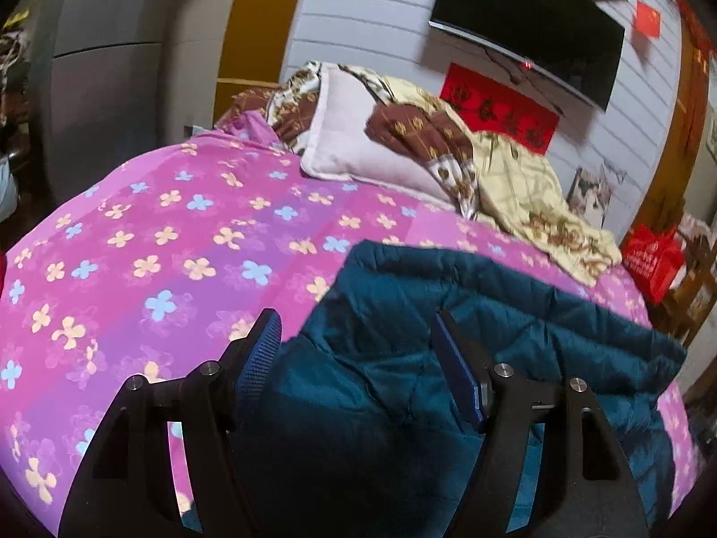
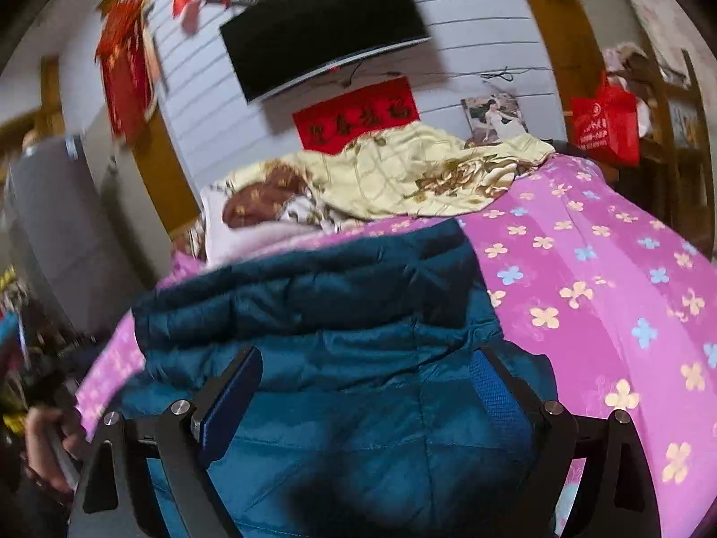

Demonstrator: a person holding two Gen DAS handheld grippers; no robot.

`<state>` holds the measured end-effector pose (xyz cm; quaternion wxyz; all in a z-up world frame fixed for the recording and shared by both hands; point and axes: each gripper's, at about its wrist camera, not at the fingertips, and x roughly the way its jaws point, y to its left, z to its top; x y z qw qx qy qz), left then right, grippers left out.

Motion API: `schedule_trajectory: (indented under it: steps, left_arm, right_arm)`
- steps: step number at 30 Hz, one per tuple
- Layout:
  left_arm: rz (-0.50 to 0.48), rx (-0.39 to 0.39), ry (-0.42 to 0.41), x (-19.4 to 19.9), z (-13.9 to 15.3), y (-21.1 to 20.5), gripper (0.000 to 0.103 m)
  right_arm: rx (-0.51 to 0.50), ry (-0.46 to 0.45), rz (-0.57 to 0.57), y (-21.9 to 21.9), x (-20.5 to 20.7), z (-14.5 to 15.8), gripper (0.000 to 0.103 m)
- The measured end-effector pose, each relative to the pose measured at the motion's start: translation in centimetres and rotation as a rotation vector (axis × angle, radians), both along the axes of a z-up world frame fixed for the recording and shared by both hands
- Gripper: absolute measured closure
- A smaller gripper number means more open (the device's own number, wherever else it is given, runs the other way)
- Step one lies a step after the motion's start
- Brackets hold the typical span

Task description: Fold large clothes

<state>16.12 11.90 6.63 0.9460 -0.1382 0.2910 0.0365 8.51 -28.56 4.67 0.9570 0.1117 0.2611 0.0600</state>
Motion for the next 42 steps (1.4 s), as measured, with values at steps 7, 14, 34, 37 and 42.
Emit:
schedule_trajectory:
  steps: [7,14,34,37,42]
  left_arm:
    - [-0.107,0.168,0.049,3.4,-0.2,-4.4,0.033]
    - [-0.064,0.288,0.269,7.5,-6.7,-3.9,0.031]
    - [0.017,0.115,0.199,5.1,-4.3,-1.9,0.03]
    - [-0.025,0.128,0.27,5.8,-5.7,-2.6,0.03]
    - [-0.057,0.16,0.268,5.4,-5.7,-3.9,0.03]
  right_arm:
    - [-0.013,0.211,0.12,2.5,7.4,-0.1,0.01]
    - [-0.031,0.526,0.146,1.5,16.8,-7.1,0.009]
    - [-0.142,0.382,0.136,13.8,15.1,-1.3,0.01]
    - [-0.252,0.474,0.129,15.2,16.9,-4.6,0.01]
    - [-0.198,0.535,0.047,12.2,17.9,-7.3,0.0]
